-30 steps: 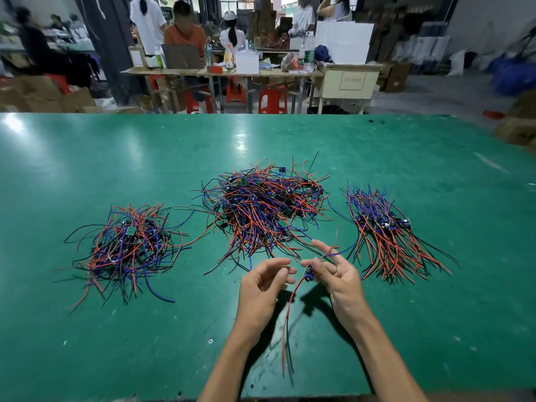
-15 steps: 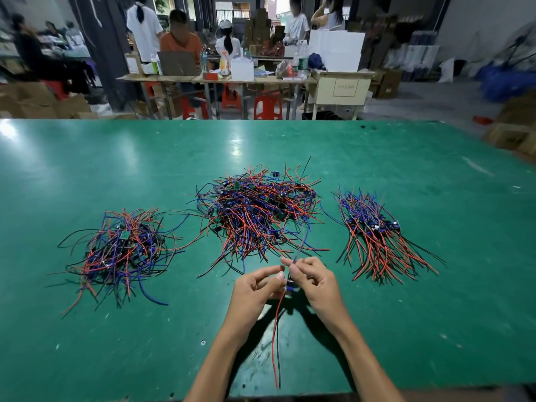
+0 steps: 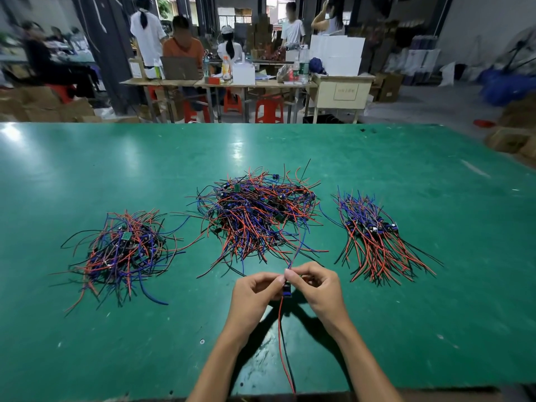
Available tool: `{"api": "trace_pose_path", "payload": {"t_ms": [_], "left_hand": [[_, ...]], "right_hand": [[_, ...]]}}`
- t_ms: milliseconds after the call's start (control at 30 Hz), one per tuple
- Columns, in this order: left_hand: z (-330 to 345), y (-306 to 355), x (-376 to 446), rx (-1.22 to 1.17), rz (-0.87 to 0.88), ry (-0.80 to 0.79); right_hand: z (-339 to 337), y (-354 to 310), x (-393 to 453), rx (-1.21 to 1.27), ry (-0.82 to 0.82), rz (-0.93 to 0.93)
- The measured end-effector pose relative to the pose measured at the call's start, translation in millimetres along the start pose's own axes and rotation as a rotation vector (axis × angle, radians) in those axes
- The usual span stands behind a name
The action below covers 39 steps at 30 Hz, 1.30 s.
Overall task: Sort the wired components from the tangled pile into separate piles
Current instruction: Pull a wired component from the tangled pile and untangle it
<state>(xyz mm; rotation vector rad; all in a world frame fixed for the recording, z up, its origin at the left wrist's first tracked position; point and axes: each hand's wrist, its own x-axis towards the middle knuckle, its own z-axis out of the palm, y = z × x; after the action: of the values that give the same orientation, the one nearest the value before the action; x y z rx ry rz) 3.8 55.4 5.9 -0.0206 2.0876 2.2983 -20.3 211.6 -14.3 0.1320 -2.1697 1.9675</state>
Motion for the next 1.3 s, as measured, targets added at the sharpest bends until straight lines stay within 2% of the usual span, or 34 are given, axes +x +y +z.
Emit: {"api": "trace_pose_path", "payload": {"t_ms": [167,500,667,833,933,1100,1300], "left_hand": [[0,0,0,-0.012,-0.014,0.024],[-5,2,-1,-0.016,-0.002,-0.069],[-3,0,2,0.040,-0.019,-0.039],[-1,1,12,0.104,-0.049,-0.057],[-4,1,16,0.141,-0.093,-0.145],[-15,6,15,0.186,-0.134,-0.315],[-19,14,15,0.209,-0.191,-0.448]], "right_hand": [[1,-1,0,0.036,-0.006,0.026],[1,-6,0,-0.046,-0.130,-0.001],[7,-9,0,0.202,-0.229,0.199],[11,-11,1,0.145,-0.138,0.185],[11,-9,6,0.111,-0.005,0.186],[15,-6,15,0.228,0.174,0.195],[11,-4,22,0.310,0.341,0.314]]}}
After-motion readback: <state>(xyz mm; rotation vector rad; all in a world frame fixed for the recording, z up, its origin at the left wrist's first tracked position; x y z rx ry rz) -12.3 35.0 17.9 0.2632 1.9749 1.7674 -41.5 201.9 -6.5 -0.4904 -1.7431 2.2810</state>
